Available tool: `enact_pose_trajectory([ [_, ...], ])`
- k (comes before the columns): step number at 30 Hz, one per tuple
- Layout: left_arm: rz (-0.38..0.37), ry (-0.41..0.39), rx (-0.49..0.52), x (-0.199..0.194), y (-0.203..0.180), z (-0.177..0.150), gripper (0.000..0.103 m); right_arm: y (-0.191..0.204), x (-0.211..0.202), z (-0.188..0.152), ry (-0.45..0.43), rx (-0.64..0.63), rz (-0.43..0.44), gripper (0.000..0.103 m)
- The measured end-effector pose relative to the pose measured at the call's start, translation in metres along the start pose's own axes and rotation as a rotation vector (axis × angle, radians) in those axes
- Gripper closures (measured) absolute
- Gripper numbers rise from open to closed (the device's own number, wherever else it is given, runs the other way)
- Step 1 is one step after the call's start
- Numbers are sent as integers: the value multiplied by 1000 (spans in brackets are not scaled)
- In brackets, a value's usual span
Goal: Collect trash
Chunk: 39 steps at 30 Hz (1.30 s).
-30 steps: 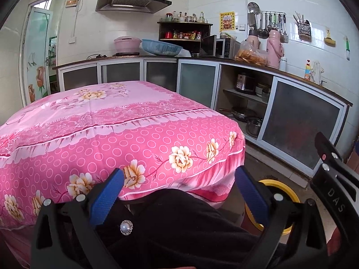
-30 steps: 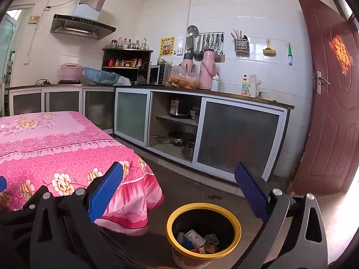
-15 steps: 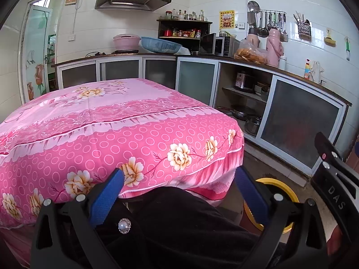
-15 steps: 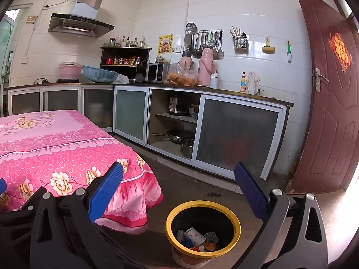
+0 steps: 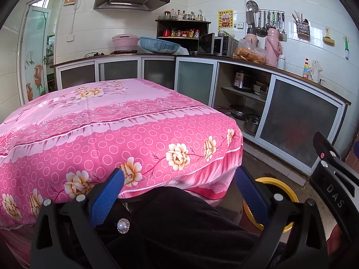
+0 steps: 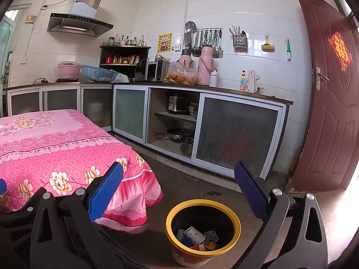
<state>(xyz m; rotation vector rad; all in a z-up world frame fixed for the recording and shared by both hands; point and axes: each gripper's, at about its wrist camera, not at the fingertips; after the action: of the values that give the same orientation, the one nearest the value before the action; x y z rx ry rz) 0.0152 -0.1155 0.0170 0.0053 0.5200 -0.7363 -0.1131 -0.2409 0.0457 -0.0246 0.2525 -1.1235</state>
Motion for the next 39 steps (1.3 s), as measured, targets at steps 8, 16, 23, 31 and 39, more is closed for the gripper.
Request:
enact_pose_trajectory([
  [8,-1,2,1,0,-1,0,8,1,1,-1,1,0,0,8],
  [16,-2,3,2,0,-1,-1,8,2,0,-3,11,4,-9,8],
  [23,-2,2,3,0,-1,0,8,2,1,-2,12,4,-9,8],
  [31,-1,4,2,0,0,0,8,2,0,-2,21,6,-12,8],
  [39,-3,7,3,1,0,-1,8,2,0,-2,22,5,-12,8],
])
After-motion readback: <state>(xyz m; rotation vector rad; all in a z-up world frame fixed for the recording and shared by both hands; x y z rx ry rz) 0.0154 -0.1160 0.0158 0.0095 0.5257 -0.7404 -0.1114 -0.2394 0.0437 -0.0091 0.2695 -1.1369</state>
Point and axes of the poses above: each gripper's, at about its wrist camera, not at the fingertips, and x roughly the way its jaws point, y to its left, z to its top, and after that the axes turned 15 degrees about -z, right-handed
